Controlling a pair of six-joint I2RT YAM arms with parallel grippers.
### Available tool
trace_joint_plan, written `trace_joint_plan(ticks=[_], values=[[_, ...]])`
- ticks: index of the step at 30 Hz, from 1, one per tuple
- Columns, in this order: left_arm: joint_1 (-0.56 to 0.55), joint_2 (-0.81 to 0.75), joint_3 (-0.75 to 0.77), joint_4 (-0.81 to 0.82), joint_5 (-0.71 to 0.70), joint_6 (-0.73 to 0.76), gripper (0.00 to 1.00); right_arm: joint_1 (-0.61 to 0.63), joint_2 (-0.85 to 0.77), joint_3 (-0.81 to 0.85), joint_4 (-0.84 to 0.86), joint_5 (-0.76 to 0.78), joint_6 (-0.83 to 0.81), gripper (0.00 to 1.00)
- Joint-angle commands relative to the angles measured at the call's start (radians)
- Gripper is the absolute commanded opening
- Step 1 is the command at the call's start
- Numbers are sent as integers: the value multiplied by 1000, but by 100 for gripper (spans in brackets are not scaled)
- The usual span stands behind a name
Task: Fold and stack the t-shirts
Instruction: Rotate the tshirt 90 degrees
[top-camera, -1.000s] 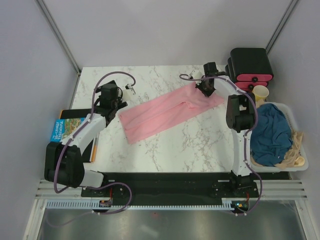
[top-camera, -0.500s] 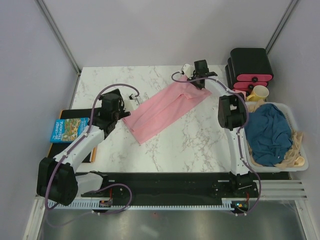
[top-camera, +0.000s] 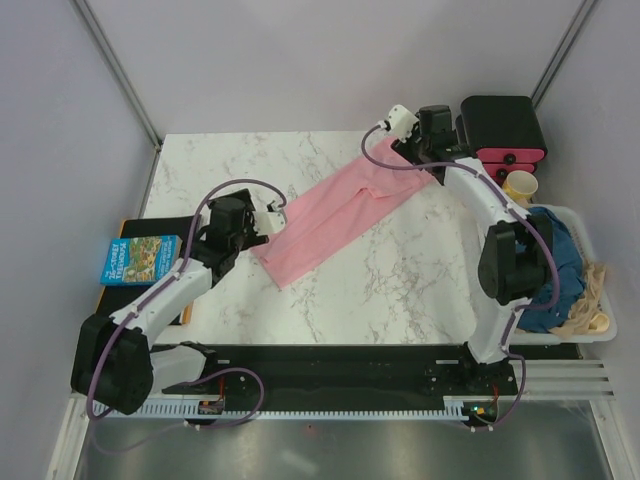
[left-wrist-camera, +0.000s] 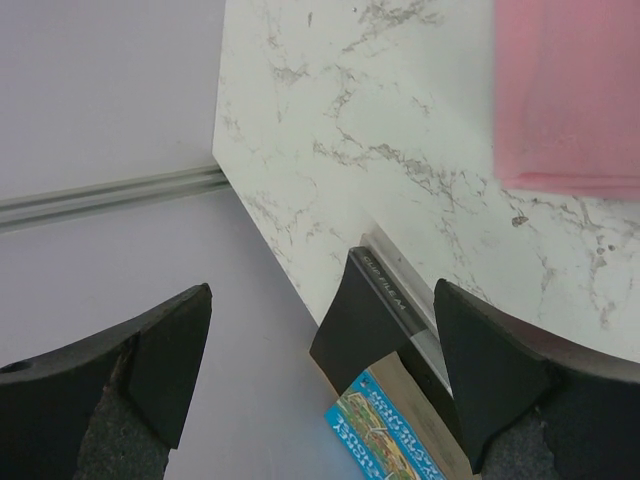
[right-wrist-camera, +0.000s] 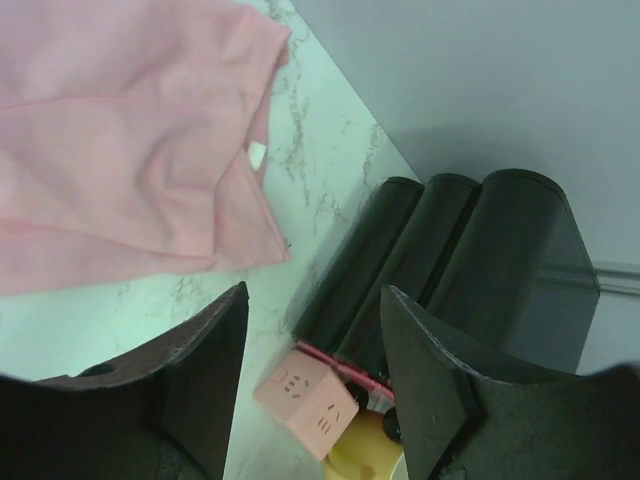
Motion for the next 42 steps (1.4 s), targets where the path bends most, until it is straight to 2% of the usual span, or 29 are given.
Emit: trace_joint_plan(ticks=[1,5,8,12,18,25,42], values=[[47,2,-23,120,-34,18,99,37,-122,-120,-139,-184,-30,62],[139,97,78,65,-98,-120,100,107,-202,-248,-228,-269,-103,60],[207,115,103,65,-118,-165,100,190,-226,-339,-271,-278,-186,59],[234,128,108,63,-138,-180,100,304,-228,-401,-281,-272,-214,59],[274,148,177,-31,-138,-246,100,471,-162,-378,-288,-240,-228,59],[279,142,184,-41,-117,-258,100,632,-53,-333,-245,-207,-207,59],[284,95,195,-24,-81,-231,100,735,159,-172,-184,-175,-167,53]])
